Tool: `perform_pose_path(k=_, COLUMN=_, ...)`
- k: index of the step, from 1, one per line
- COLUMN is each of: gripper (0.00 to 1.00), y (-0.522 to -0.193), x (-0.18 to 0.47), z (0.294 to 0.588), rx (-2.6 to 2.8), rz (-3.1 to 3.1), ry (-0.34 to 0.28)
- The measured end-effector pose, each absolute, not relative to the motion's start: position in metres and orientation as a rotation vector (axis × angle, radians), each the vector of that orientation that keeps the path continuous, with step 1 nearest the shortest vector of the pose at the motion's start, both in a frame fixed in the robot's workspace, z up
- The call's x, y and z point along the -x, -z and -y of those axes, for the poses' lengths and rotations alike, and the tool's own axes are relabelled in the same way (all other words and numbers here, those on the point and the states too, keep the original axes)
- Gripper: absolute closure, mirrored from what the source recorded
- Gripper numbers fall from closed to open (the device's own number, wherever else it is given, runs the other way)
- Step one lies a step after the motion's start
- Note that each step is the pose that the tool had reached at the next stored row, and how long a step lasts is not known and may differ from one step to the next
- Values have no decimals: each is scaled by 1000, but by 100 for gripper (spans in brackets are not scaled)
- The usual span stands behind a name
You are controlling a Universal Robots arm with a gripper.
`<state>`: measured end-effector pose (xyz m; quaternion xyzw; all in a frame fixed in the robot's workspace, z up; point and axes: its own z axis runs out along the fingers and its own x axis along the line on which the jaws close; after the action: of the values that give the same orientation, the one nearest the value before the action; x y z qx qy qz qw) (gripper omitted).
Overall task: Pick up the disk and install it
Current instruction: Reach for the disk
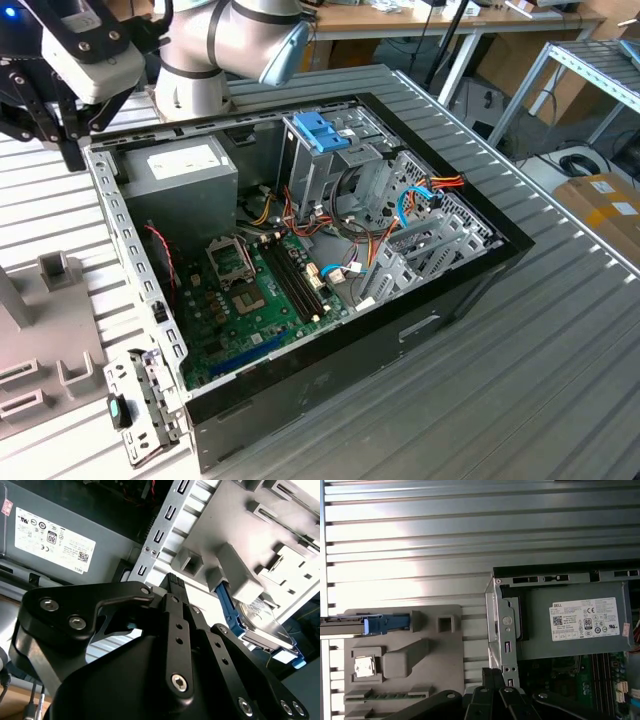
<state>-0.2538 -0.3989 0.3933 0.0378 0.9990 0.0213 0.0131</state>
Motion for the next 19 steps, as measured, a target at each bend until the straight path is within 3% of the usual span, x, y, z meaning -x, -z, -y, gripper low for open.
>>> perform_pose_path(k=19, gripper=89, y=-393, x=264, z=399, rx=-118, rz=-3113, ry=-66)
